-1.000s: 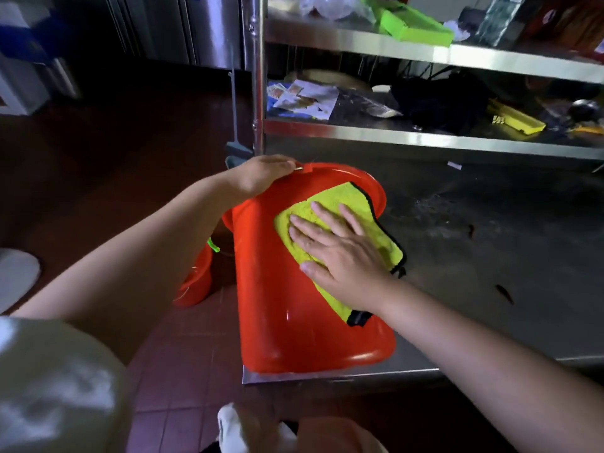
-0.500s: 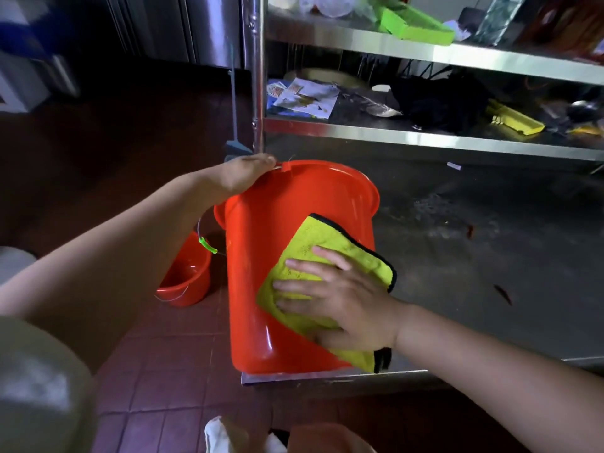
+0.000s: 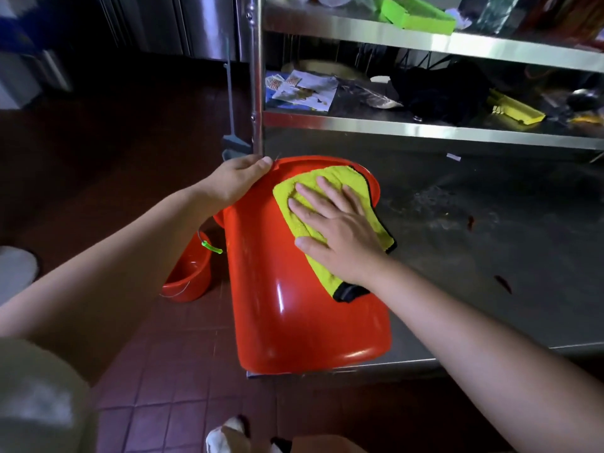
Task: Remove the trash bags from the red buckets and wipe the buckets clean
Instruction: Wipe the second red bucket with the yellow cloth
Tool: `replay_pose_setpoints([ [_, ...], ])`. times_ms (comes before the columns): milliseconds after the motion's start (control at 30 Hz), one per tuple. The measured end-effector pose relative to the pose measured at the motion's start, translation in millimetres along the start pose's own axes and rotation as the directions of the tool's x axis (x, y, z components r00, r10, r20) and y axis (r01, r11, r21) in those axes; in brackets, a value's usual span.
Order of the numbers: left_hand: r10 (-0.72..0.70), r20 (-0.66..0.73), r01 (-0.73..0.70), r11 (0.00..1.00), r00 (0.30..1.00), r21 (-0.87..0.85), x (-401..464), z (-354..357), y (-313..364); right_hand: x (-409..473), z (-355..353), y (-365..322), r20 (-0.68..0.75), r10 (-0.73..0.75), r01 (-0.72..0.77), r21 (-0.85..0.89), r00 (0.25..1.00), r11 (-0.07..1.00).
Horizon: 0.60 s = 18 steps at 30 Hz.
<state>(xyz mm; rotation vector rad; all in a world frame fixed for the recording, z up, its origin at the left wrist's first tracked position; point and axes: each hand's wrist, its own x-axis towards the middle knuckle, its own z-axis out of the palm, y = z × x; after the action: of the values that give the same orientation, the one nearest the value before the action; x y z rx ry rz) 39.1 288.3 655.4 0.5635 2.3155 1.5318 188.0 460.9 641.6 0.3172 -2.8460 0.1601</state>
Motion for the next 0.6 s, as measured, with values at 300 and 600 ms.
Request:
replay_pose_setpoints([
  [300,0.104,-0.009,-0.102,0.988,0.995,0.116,6,5,28,-105,9,-21,0.020,-0.277,0.274,0.088,0.961,0.958],
  [600,0.026,0.014,-0.028,0.981,1.000,0.190,15,16,24,-28,-1,-13,0.050,-0.238,0.240,-0.042,0.970,0.970],
])
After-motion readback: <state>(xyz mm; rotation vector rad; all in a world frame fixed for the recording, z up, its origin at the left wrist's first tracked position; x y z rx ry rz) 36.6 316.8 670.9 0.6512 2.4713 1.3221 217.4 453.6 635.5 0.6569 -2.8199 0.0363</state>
